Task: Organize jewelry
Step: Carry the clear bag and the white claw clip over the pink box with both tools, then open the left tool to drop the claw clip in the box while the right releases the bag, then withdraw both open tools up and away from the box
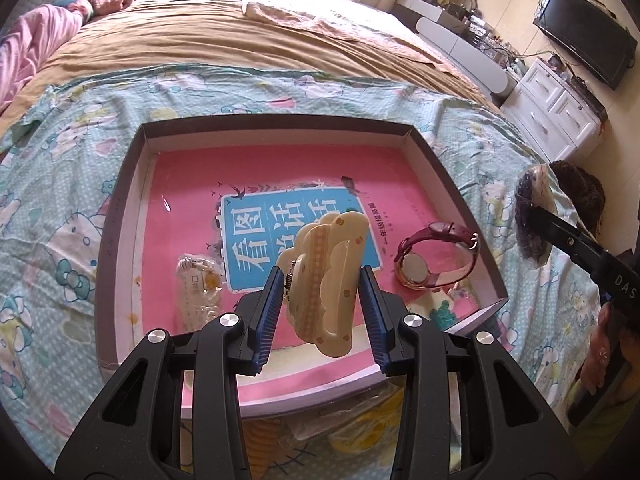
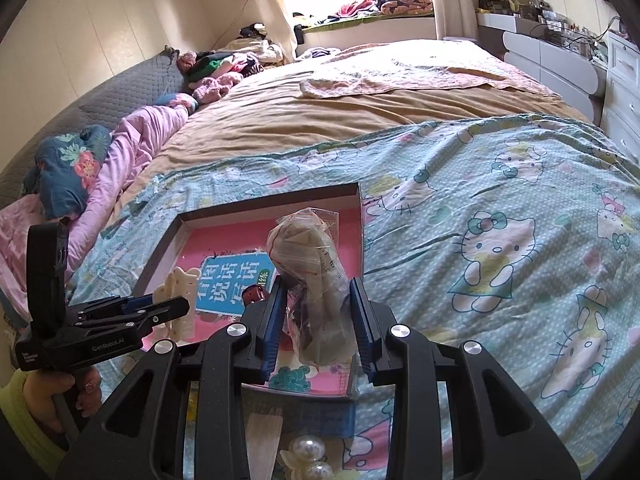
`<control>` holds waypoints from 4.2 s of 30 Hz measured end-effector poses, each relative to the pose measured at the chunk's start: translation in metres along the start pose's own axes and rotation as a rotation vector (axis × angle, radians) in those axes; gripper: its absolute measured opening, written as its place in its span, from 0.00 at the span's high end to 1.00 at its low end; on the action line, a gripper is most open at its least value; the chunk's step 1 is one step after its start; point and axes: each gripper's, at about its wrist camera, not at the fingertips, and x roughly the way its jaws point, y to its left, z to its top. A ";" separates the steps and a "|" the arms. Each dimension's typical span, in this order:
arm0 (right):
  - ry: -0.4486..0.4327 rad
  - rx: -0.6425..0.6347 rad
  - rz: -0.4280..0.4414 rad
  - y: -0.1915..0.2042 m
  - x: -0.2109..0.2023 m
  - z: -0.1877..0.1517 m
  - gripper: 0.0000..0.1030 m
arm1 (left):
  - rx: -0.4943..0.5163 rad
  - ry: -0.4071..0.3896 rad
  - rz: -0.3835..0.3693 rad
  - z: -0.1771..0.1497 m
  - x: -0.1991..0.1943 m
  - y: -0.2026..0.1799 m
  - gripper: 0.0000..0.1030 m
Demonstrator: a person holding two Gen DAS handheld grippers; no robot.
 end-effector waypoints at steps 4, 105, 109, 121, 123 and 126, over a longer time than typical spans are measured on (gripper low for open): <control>0.023 0.002 -0.013 0.003 0.011 -0.001 0.70 | 0.029 0.018 0.002 -0.001 0.007 -0.001 0.70; -0.178 -0.033 0.028 0.069 -0.083 -0.008 0.18 | -0.029 -0.198 -0.003 -0.033 -0.135 0.008 0.09; -0.191 -0.049 0.030 0.077 -0.092 -0.009 0.18 | -0.033 -0.214 -0.005 -0.038 -0.142 0.008 0.09; -0.211 -0.079 0.023 0.089 -0.111 -0.018 0.17 | -0.037 -0.232 -0.015 -0.056 -0.156 0.009 0.09; -0.211 -0.085 0.022 0.091 -0.113 -0.021 0.17 | -0.040 -0.232 -0.017 -0.059 -0.157 0.009 0.09; -0.211 -0.093 0.021 0.093 -0.115 -0.024 0.17 | -0.041 -0.232 -0.017 -0.062 -0.158 0.010 0.09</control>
